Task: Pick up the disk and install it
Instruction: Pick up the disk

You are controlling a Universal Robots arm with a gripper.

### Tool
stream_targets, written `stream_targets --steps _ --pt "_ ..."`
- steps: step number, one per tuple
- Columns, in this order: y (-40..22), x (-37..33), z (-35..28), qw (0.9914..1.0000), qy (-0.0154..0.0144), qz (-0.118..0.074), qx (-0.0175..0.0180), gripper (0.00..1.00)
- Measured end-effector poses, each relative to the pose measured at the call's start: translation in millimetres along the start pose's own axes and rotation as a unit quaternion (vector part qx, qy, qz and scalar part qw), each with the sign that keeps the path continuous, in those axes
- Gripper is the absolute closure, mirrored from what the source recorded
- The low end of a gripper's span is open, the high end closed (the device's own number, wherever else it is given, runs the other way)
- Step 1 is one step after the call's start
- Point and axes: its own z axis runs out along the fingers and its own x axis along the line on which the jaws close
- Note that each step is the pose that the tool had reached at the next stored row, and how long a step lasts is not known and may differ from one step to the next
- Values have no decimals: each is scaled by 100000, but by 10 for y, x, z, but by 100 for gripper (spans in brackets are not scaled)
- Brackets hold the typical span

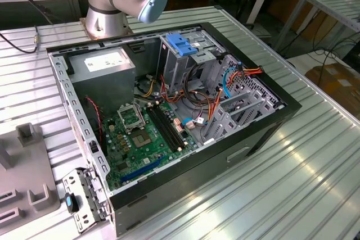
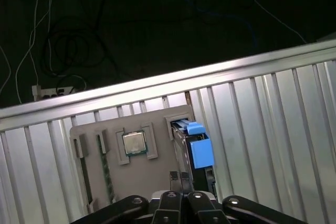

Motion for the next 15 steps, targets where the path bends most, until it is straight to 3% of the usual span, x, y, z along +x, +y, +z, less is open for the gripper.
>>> stream_targets --steps 3,13,15 --pt "-1 0 10 99998 -152 -143 658 89" --pt "0 0 11 99997 -150 -458 659 89" --pt "-1 0 11 99997 -152 -460 657 76"
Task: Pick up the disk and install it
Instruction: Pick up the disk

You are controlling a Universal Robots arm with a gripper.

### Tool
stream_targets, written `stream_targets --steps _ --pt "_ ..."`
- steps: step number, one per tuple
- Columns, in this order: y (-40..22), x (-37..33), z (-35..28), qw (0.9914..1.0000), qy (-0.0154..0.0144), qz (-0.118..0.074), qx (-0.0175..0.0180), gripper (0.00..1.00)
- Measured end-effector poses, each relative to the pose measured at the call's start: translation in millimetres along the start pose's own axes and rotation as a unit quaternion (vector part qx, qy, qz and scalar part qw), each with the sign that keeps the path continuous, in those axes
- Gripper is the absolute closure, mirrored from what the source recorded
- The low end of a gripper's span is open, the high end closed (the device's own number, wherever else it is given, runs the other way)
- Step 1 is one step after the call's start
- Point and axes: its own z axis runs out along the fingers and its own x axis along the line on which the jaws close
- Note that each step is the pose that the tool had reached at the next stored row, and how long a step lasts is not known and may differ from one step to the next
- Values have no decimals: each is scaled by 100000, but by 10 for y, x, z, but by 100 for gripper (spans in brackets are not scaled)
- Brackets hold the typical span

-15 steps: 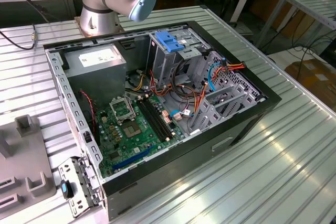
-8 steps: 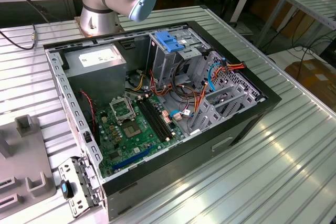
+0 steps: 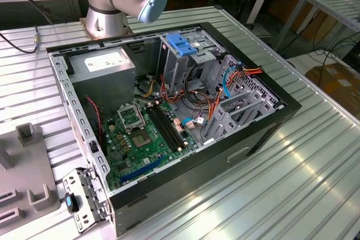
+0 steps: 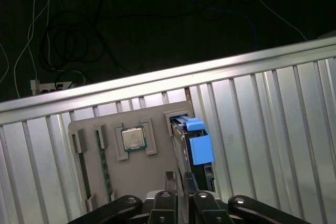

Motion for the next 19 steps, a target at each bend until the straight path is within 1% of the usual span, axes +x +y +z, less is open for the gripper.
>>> stream_targets --steps 1,3,4,5,7,11,15,17,18,19 --pt "0 0 0 100000 3 0 1 71" --pt "0 0 0 100000 2 -1 2 71" --pt "0 0 1 100000 -6 -6 19 58" --pt "0 1 8 100000 -34 -12 152 58" --pt "0 -1 31 99999 -79 -24 423 46" --pt "4 -8 87 99998 -124 -328 467 46" --pt "22 -52 104 99998 -123 -324 460 46" --pt "47 -51 105 99998 -120 -321 453 46" --pt "65 -63 111 99998 -123 -324 458 46" --pt "77 -91 128 99998 -123 -367 452 46"
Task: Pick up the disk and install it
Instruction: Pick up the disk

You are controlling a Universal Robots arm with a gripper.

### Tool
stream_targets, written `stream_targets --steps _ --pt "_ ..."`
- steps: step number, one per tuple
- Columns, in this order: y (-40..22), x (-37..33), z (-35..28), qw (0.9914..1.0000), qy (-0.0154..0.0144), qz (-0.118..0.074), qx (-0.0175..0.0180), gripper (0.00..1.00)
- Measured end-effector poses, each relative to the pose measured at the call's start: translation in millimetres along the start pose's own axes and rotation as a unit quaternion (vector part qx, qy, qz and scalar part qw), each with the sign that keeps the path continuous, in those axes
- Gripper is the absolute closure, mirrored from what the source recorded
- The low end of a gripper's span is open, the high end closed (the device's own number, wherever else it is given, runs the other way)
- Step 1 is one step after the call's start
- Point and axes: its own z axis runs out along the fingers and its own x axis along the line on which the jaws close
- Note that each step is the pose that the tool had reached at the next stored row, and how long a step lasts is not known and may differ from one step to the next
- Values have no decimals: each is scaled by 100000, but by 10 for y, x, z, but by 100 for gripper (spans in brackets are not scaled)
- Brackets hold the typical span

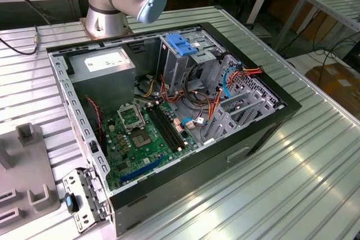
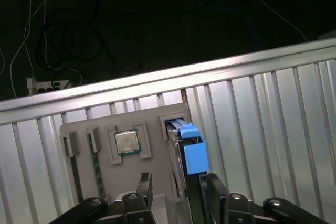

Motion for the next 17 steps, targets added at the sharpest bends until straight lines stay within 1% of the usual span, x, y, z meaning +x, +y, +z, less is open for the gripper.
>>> stream_targets --steps 1,4,7,11,15,17 --pt "3 -15 11 100000 -3 -311 -10 46" --pt "6 -24 32 99981 -31 -1973 -69 46" --pt "11 -36 59 99939 -52 -3485 -136 46" --pt "19 -61 96 99920 -66 -4002 -159 46" --pt "22 -67 131 99895 -20 -4547 -470 46" --pt "23 -67 134 99894 -7 -4576 -541 46"
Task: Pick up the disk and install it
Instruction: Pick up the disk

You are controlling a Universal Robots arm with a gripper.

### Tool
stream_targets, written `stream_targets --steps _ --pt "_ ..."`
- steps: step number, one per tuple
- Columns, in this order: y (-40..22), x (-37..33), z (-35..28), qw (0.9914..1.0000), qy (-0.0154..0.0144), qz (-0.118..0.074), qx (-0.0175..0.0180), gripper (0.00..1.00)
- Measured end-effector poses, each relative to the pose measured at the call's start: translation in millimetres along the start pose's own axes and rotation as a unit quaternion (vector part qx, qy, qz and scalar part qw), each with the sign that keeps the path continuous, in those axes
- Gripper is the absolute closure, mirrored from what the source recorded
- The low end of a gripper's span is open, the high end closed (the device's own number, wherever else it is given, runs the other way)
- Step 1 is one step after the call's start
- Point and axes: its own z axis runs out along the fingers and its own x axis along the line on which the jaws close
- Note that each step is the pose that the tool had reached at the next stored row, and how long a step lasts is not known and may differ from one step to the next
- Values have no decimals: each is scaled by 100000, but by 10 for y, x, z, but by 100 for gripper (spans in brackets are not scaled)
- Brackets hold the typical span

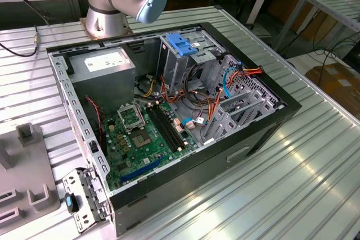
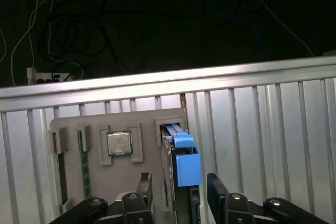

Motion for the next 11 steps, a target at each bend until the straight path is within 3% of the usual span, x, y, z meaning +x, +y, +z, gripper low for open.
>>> stream_targets --steps 6,11 --pt "0 1 10 99998 -40 -572 -10 46" --pt "2 3 73 99996 -86 -814 -207 46"
